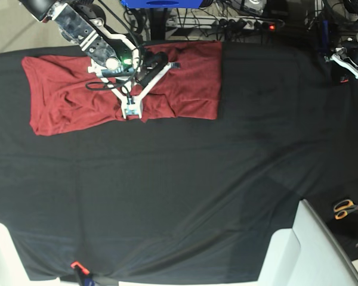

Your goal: Fold the T-shirt properly

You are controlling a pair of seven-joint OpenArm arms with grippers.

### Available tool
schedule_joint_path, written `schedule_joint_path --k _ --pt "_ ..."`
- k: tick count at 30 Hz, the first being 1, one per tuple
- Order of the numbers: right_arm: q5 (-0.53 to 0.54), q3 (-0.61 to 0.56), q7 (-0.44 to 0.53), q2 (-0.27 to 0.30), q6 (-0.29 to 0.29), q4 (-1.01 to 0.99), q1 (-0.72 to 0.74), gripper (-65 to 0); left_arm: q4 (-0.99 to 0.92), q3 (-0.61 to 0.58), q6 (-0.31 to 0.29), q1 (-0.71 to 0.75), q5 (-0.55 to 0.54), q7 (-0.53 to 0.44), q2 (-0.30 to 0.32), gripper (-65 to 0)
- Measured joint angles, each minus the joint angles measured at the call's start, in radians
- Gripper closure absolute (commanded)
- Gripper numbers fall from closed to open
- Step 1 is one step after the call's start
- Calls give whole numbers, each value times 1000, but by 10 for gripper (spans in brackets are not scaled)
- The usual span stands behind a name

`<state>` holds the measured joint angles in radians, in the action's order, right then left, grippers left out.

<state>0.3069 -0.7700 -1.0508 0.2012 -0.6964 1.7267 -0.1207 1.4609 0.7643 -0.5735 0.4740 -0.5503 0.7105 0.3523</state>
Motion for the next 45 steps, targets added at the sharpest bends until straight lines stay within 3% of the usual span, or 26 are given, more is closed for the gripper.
schedule_joint_path --k 15,19,22,25,34,45 --pt "-9 230 11 62 -2 11 -35 -5 0 0 0 0 0 0 -1 0" --pt "-8 149 39 89 -4 163 -48 -3 0 0 0 0 0 0 -1 0" --pt "3 92 43 61 56 198 -1 -2 0 0 0 -3 -2 0 0 0" --pt "1 54 50 20 86 139 57 -3 0 0 0 -3 0 0 1 0" --pt "1 -16 95 -47 86 -121 174 -5 0 0 0 -3 -2 0 0 0" --pt "4 -15 198 -21 91 -293 211 -3 -45 0 0 -3 -1 -3 0 0"
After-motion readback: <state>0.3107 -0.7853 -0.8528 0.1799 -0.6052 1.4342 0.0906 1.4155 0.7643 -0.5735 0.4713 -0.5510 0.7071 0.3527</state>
